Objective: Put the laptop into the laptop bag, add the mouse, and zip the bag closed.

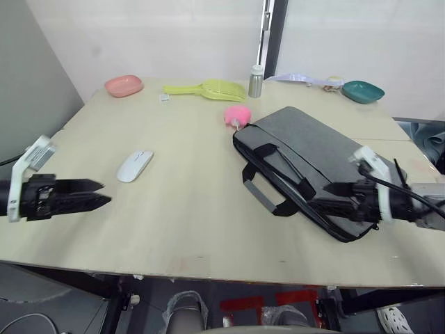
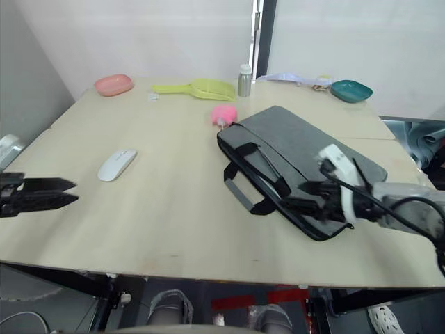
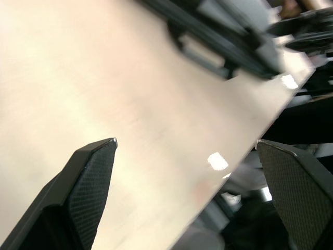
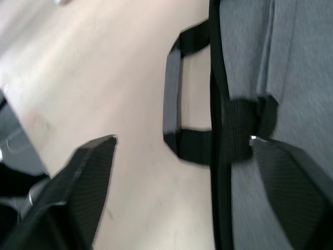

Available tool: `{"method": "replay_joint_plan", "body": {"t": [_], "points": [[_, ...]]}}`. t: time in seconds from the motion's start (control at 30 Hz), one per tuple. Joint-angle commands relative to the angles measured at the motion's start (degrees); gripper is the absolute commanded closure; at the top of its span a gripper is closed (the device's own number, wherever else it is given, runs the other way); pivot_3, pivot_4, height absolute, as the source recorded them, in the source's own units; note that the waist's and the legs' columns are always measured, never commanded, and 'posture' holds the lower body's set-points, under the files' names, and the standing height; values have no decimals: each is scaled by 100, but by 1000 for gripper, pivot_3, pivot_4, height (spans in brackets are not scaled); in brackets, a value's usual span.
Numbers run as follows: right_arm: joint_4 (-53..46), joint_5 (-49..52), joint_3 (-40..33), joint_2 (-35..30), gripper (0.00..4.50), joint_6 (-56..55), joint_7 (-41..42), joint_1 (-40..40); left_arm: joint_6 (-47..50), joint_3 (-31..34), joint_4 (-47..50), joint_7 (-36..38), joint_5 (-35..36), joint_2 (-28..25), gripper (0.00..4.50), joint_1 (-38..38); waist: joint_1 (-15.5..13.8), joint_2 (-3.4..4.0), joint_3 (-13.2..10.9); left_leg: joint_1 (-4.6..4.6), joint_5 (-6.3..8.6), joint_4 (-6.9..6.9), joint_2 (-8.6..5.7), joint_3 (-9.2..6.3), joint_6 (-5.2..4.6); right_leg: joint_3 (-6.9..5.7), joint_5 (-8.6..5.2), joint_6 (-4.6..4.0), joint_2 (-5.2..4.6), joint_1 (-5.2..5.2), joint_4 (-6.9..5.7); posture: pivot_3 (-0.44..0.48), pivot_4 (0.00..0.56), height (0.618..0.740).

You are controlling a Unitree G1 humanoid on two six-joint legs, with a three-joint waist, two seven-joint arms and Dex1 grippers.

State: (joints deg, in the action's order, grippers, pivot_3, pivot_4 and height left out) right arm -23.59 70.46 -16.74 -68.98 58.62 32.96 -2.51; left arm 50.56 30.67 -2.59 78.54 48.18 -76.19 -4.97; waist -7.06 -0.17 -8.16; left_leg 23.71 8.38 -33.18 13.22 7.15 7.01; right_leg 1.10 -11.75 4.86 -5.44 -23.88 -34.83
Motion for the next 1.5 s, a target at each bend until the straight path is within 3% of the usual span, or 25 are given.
{"method": "replay_joint_plan", "body": {"t": [0.03, 0.13, 0.3, 0.5, 0.7, 1.0, 1.2, 1.4, 1.5], "points": [[75, -1129, -1316, -232, 15, -625, 1380, 905, -822, 620, -720, 585, -725, -104, 0, -271, 1, -1, 0, 0, 0, 0, 0, 0, -1, 0, -2, -4, 0, -1, -1, 0, 150, 740], [217, -2209, -2168, -115, 15, -1311, 2273, 1868, -1213, 804, -1555, 673, -1114, -104, 0, -292, 8, -2, 2, -13, 1, -2, 3, 3, -3, 2, -12, -20, 0, -4, -21, 0, 150, 740], [679, -2996, -3275, 226, 15, -1759, 3066, 2586, -1729, 902, -2991, 711, -1572, -338, 0, 76, 37, -10, 6, -49, 2, -1, 5, 36, -6, 32, -15, -23, 0, 1, -38, 0, 150, 740], [1270, -3563, -4002, 432, 15, -2022, 3440, 2768, -2238, 570, -4167, 697, -1951, -610, 0, 891, 48, -18, 14, -66, 1, -6, 6, 45, -9, 43, -16, -29, 0, 3, -58, 0, 150, 740], [1448, -3978, -4233, 568, 15, -2451, 3522, 2676, -2509, 104, -4450, 774, -2185, -549, 0, 1563, 69, -17, 15, -80, 1, -4, 10, 53, -9, 50, -21, -37, 2, 3, -73, 0, 150, 740], [1302, -4067, -3946, 655, 15, -2631, 3535, 2335, -2346, -311, -4144, 749, -2208, -248, 0, 1969, 101, -17, 16, -85, 0, -11, 10, 55, -10, 52, -22, -43, 1, 3, -90, 0, 150, 740], [436, -3153, -3346, 938, 15, -2142, 3113, 1444, -2249, -758, -3676, 277, -2342, 290, 0, 2226, 130, -11, 18, -94, -1, -16, 12, 55, -12, 53, -27, -53, 3, 4, -111, 0, 150, 740], [-1067, -1944, -1853, 1247, 15, -1485, 1892, 50, -2939, -1351, -3637, -394, -2744, 1223, 0, 3150, 91, -8, 22, -113, -6, -35, 12, 50, -16, 53, -29, -58, 2, 18, -148, 0, 150, 740], [-1414, -1903, -973, 1354, 15, -1273, 1184, -751, -3436, -1550, -3860, -710, -2980, 1598, 0, 3481, 96, -10, 23, -121, -7, -46, 11, 48, -15, 53, -29, -58, 1, 34, -148, 0, 150, 740]]}}
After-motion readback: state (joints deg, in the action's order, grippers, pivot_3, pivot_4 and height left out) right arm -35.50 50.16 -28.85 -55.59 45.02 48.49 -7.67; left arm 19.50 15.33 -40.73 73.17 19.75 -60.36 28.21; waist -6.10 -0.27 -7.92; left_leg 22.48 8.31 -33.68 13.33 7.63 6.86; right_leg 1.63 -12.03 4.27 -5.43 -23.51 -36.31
